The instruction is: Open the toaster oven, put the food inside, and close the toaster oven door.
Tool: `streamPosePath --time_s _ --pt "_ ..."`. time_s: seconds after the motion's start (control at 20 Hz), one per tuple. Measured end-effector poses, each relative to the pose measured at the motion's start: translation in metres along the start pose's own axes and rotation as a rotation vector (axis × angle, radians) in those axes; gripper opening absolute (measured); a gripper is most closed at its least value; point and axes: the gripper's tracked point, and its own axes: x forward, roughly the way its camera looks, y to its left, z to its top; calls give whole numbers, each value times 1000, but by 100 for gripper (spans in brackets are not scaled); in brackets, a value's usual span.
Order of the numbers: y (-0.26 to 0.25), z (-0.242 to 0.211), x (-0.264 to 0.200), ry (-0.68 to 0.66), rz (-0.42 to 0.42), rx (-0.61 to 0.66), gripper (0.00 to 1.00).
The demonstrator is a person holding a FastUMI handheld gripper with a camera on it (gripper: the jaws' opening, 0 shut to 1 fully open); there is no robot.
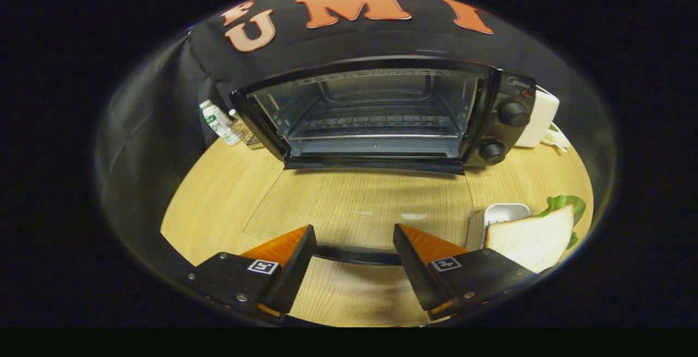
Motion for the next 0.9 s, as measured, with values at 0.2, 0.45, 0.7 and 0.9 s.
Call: streamPosePath --time_s 0.2,0.45,0.7,0.9 --pt "-34 28 -50 -87 -6 5 89" --pt "-106 56 -99 -155 -92 9 95" --pt "-181 40 -106 -106 -177 -17 97" --pt "-200 -4 -76 9 -116 74 98"
